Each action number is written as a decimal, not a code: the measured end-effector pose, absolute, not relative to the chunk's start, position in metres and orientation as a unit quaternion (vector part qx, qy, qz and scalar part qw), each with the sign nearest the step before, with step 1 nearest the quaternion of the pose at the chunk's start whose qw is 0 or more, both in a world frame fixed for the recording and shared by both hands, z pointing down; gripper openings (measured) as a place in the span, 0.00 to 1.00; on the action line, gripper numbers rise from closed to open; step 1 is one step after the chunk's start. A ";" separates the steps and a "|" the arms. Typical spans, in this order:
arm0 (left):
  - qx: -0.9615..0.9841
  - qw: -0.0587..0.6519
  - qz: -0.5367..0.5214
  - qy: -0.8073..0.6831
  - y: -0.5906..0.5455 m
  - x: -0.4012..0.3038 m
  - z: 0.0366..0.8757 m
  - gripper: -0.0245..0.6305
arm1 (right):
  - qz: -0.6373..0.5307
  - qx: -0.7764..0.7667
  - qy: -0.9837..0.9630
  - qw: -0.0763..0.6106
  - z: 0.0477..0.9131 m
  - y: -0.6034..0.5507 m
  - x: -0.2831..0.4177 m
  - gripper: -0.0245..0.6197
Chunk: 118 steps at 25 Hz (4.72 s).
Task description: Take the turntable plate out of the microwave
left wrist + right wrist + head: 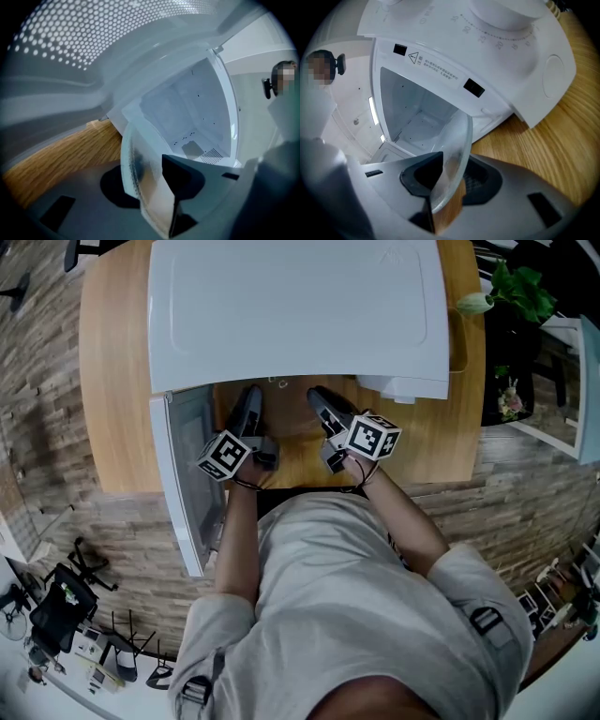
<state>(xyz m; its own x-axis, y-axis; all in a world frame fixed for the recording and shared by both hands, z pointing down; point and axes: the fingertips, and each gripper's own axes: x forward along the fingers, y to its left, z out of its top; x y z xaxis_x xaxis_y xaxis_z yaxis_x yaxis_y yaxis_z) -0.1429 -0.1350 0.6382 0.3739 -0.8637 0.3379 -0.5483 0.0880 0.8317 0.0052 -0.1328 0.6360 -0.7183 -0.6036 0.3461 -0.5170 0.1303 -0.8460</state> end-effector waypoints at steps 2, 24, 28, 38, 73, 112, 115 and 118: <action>0.662 0.496 -0.149 -0.541 -0.135 -0.145 0.638 0.25 | -0.538 -0.376 0.753 0.044 0.637 -0.140 0.008 0.28; 0.663 0.485 -0.152 -0.550 -0.114 -0.141 0.632 0.24 | -0.532 -0.366 0.761 0.059 0.635 -0.147 0.013 0.20; 0.660 0.484 -0.152 -0.553 -0.108 -0.140 0.629 0.24 | -0.533 -0.361 0.763 0.060 0.632 -0.142 0.014 0.20; 0.659 0.482 -0.160 -0.555 -0.092 -0.140 0.623 0.24 | -0.525 -0.355 0.771 0.056 0.627 -0.126 0.011 0.20; 0.737 0.464 -0.162 -0.464 -0.022 -0.110 0.551 0.25 | -0.443 -0.433 0.779 0.101 0.539 -0.030 0.046 0.21; 0.773 0.388 -0.218 -0.453 0.020 -0.083 0.401 0.24 | -0.350 -0.399 0.834 0.150 0.385 0.011 0.071 0.22; 0.773 0.381 -0.226 -0.454 0.019 -0.084 0.390 0.24 | -0.337 -0.393 0.842 0.151 0.373 0.008 0.070 0.22; 0.777 0.370 -0.229 -0.456 0.014 -0.082 0.381 0.24 | -0.328 -0.384 0.849 0.157 0.366 0.002 0.071 0.22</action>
<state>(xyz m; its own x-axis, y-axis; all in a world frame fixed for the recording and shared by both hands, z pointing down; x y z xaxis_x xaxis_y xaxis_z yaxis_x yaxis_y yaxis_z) -0.0822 0.0135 0.3809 0.4799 -0.8771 -0.0178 -0.5390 -0.3109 0.7828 0.0713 0.0019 0.3663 -0.6555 -0.7550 -0.0145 -0.5487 0.4894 -0.6778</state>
